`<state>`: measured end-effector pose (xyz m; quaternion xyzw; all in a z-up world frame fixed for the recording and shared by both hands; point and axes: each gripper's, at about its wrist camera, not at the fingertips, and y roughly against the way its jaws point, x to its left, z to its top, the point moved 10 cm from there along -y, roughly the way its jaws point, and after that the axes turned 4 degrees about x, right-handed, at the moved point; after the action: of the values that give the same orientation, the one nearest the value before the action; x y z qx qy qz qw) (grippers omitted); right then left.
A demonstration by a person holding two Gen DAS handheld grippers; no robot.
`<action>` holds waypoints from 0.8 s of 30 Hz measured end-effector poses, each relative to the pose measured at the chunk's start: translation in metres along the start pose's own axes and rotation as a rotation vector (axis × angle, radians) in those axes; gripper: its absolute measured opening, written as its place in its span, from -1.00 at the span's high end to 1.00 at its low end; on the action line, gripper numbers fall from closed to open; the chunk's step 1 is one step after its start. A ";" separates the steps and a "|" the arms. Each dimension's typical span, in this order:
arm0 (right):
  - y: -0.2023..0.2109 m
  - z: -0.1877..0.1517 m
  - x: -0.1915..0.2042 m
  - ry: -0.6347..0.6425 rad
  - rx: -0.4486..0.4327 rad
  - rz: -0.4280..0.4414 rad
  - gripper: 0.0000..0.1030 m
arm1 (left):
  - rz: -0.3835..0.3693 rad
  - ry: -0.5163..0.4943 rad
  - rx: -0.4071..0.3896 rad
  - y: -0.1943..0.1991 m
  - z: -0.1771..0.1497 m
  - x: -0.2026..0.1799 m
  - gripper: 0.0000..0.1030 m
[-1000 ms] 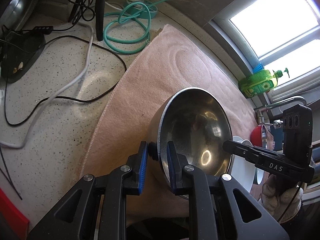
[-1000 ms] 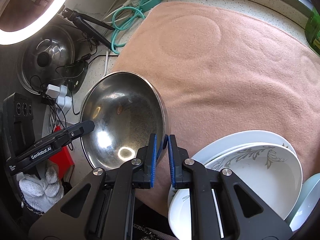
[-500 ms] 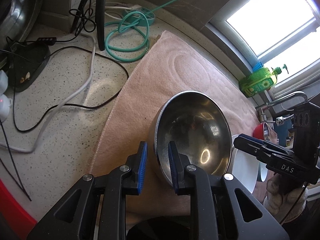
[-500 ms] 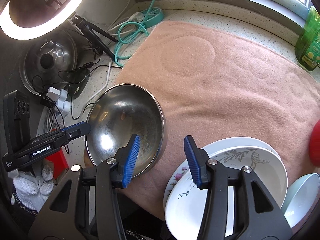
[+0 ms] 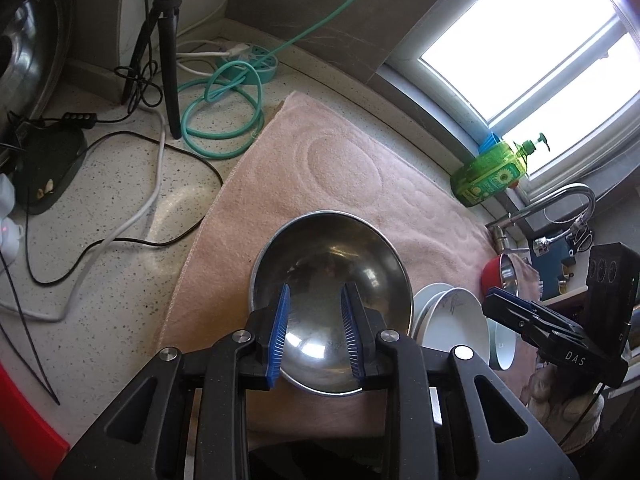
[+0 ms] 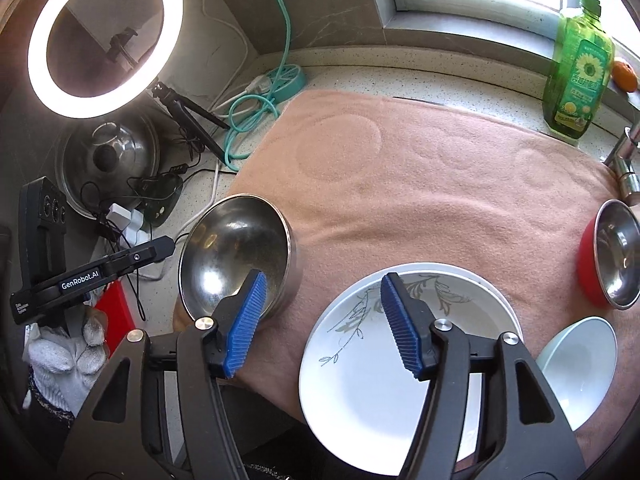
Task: Organize plates and bowls
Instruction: 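Move both grippers to the rim of the red-bottomed steel bowl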
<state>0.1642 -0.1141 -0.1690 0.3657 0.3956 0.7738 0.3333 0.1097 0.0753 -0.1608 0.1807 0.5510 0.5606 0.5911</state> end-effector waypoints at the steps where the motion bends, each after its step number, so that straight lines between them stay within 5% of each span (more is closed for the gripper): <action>1: 0.007 0.000 -0.005 -0.009 -0.015 -0.002 -0.28 | -0.006 -0.007 -0.004 0.000 0.001 -0.006 0.52; 11: 0.067 -0.007 -0.068 -0.058 -0.133 -0.069 -0.29 | -0.059 -0.115 0.002 -0.016 0.001 -0.076 0.52; 24: 0.135 -0.022 -0.182 -0.169 -0.217 -0.227 -0.62 | -0.116 -0.245 0.042 -0.055 -0.013 -0.171 0.52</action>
<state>0.2078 -0.3312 -0.1182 0.3445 0.3191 0.7357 0.4881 0.1650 -0.0943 -0.1341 0.2280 0.4959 0.4877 0.6813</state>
